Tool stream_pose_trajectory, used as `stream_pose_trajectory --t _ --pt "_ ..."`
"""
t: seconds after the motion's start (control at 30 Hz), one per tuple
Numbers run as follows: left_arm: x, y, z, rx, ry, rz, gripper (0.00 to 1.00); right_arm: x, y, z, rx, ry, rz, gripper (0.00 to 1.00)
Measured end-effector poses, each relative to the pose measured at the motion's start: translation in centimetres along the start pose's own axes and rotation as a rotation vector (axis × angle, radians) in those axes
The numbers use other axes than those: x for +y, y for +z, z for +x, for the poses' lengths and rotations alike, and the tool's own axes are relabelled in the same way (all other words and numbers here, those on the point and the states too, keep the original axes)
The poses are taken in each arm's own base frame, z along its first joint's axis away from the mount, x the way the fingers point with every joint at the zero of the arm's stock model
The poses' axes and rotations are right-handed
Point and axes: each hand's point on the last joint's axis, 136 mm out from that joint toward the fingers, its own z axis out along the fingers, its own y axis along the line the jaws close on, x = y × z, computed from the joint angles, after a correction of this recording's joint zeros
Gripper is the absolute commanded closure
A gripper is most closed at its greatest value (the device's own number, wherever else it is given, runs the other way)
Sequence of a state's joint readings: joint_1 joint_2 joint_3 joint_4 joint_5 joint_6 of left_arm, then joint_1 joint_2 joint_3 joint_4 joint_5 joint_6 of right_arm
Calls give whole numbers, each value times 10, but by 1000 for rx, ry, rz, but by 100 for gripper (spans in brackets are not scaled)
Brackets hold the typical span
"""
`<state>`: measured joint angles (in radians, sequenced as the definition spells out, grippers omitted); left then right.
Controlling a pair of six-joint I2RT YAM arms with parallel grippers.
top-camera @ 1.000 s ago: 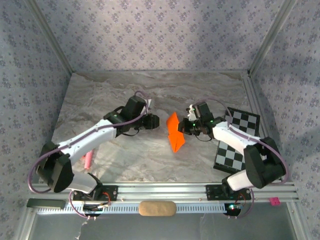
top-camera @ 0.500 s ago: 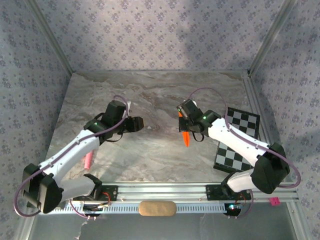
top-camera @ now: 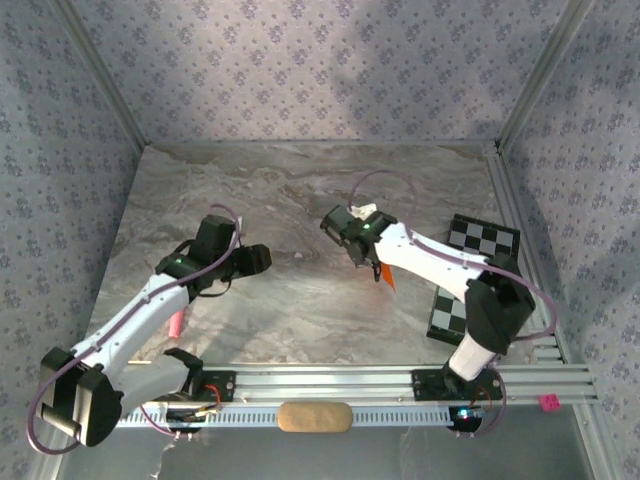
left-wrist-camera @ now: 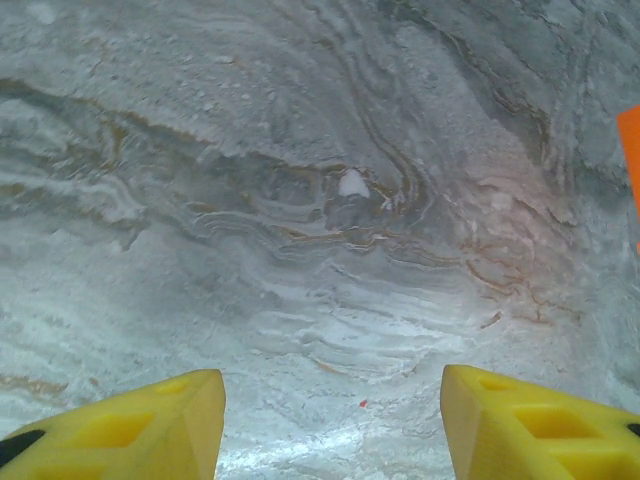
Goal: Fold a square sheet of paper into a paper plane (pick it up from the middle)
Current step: Turn over the paper at the center of the table.
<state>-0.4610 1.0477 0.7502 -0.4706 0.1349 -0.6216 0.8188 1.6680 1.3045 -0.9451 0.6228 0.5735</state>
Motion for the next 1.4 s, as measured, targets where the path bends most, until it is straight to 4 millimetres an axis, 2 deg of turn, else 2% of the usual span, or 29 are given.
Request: stream_pose_trajectory --t 0.13,0.27,0.43,0.57,0.67,0.73,0.77,0.83,0.9,1.0,1.07,1.13,1.2,1.27,1.33,1.4 --pt "16 -6 -7 -40 -64 -36 38 23 10 0 20 -71 40 97" --pt "31 -11 -11 -60 -102 -79 38 54 23 7 45 -157 65 96" --pt "36 -18 -13 -75 -115 -90 33 97 30 12 72 -210 27 91" --pt "36 -20 -14 -78 -106 -87 31 131 31 17 111 -201 -81 84" --pt "37 -21 -11 -66 -98 -92 29 149 29 17 138 -172 -180 73" --pt "38 -21 -12 -66 -96 -91 17 162 29 16 155 -144 -260 65" --pt "39 -21 -12 -66 -102 -93 7 169 29 14 162 -127 -306 62" --pt "40 -21 -11 -61 -112 -92 4 178 27 12 166 -80 -401 61" --pt "38 -21 -11 -53 -125 -77 1 179 22 11 166 -37 -484 60" --pt "31 -16 -9 -23 -142 -30 0 166 8 4 136 38 -611 63" --pt "24 -10 -7 12 -156 12 1 151 -4 -3 98 112 -710 68" --pt "17 -1 -3 47 -175 53 2 132 -7 -6 69 199 -786 75" --pt "10 8 0 75 -193 96 10 111 1 -3 64 295 -844 84" --pt "2 20 8 122 -202 127 20 94 18 6 90 389 -881 89" --pt "-9 33 18 176 -191 149 28 84 36 20 140 452 -893 92" --pt "-20 44 30 236 -175 152 33 82 43 34 188 476 -906 92"
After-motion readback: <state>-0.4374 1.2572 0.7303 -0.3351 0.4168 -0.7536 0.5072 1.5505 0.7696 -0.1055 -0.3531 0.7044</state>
